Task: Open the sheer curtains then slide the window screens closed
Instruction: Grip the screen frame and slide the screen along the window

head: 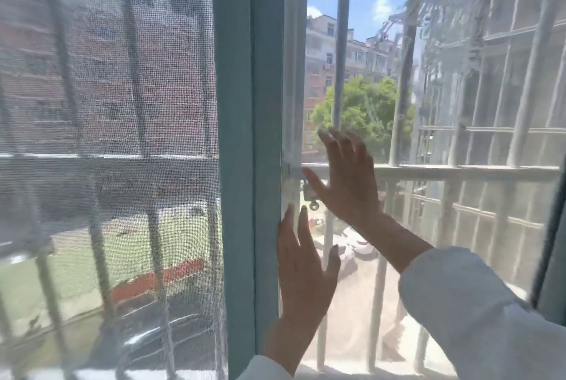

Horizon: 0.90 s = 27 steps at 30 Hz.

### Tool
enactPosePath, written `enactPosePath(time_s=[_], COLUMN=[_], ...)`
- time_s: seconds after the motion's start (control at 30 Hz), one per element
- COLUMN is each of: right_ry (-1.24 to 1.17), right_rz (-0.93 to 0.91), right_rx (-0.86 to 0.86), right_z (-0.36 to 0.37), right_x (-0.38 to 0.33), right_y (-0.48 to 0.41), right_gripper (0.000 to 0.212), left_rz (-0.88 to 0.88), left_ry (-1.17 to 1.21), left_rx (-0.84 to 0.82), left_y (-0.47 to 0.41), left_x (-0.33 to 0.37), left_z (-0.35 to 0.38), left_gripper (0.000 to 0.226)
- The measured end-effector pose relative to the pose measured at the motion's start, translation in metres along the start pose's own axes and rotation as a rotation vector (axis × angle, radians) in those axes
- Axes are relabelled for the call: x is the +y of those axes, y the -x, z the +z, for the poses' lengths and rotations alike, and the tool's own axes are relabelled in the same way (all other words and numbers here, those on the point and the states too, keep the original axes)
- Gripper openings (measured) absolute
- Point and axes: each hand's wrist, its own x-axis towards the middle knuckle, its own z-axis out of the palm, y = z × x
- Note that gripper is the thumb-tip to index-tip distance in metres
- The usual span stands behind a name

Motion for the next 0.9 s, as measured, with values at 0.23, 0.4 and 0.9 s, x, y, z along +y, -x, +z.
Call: enactPosePath(time_s=[0.23, 0.4, 0.9], right_ry=[-0.166, -0.517, 0.115], right_rz=[-0.366, -0.238, -1.197], right_rx=[0.044, -0.016, 0.284], right_z=[0.01, 0.018, 0.0], right_x=[0.0, -0.023, -0.014], right_y=[-0.025, -0.025, -0.078], right_gripper=[0.055, 0.064, 0.015], left_rz=[-0.261, -0.373, -0.274], left_ry=[-0.112, -0.233, -0.58], left_rx=[0.242, 0.22, 0.282], left_y=[-0.002, 0.002, 0.006], left_x=[0.003, 0.0, -0.019], left_z=[0.012, 0.016, 0.026], left_gripper=[0.06, 0.069, 0.054])
